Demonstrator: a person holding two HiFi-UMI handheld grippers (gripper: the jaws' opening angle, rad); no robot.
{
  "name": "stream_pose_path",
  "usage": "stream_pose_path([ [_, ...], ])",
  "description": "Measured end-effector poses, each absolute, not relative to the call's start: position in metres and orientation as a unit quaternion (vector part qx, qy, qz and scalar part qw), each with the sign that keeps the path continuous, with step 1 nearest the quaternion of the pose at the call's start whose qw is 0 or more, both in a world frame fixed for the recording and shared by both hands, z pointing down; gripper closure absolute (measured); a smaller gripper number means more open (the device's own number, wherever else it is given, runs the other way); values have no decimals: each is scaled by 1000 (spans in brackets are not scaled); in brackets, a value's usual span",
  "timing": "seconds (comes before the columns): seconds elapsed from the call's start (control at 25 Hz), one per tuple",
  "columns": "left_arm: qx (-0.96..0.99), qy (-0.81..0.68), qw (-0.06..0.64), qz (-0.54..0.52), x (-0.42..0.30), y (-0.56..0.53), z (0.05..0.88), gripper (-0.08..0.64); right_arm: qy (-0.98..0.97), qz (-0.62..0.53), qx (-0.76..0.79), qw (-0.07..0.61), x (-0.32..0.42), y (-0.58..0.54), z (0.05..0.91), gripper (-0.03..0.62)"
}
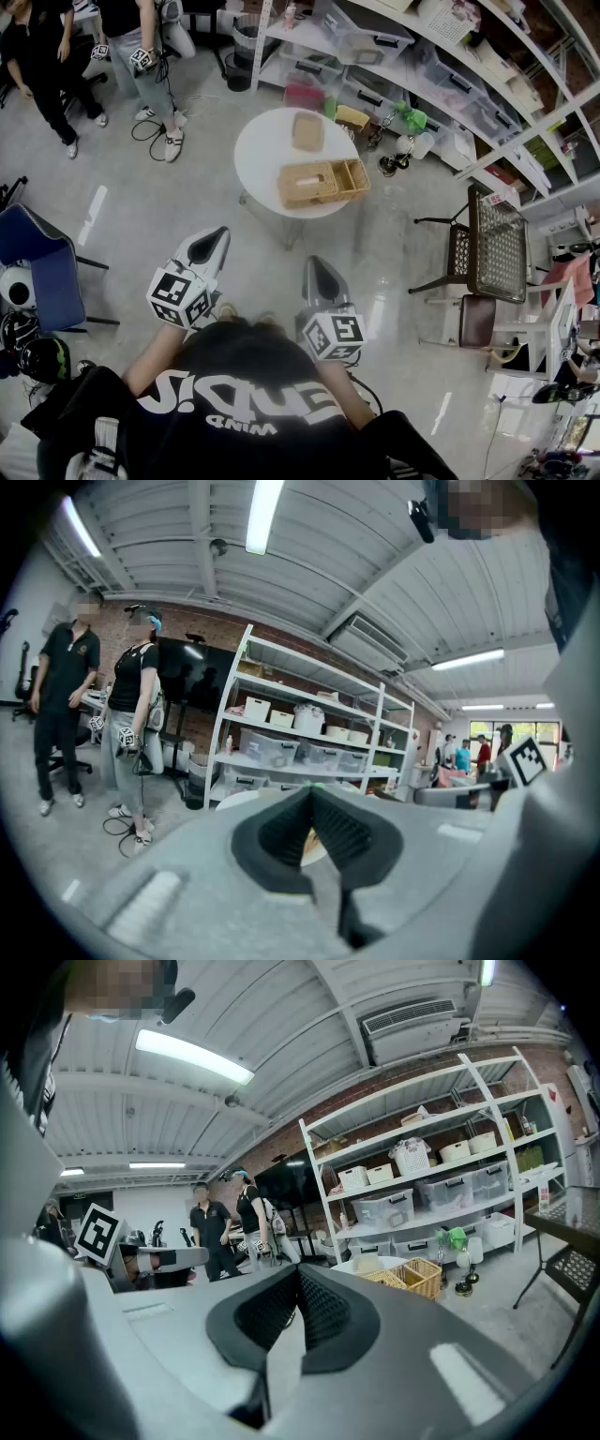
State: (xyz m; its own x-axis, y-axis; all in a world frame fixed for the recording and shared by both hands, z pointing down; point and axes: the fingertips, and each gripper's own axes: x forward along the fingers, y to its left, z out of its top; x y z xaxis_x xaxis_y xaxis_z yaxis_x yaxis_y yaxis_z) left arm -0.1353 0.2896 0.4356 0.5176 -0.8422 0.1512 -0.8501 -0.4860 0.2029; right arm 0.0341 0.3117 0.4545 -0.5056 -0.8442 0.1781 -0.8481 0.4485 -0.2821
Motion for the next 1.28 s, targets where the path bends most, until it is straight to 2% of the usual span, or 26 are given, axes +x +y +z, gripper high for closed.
stream_pose_path([
  [0.28, 864, -484, 133, 16, -142, 291, 435, 558, -841, 170, 513, -16, 32, 314, 448, 598],
  [0.48, 875, -471, 103, 35, -158, 291, 442, 558, -831, 155, 534, -19, 20, 316, 450, 598],
  [0.76, 880, -459, 122, 16, -167, 274, 447, 558, -809, 168, 562, -39, 25, 312, 454, 598],
  [1.28, 886, -452, 107, 2, -164, 209, 455, 558, -806, 163, 568, -37, 33, 248, 477, 598],
])
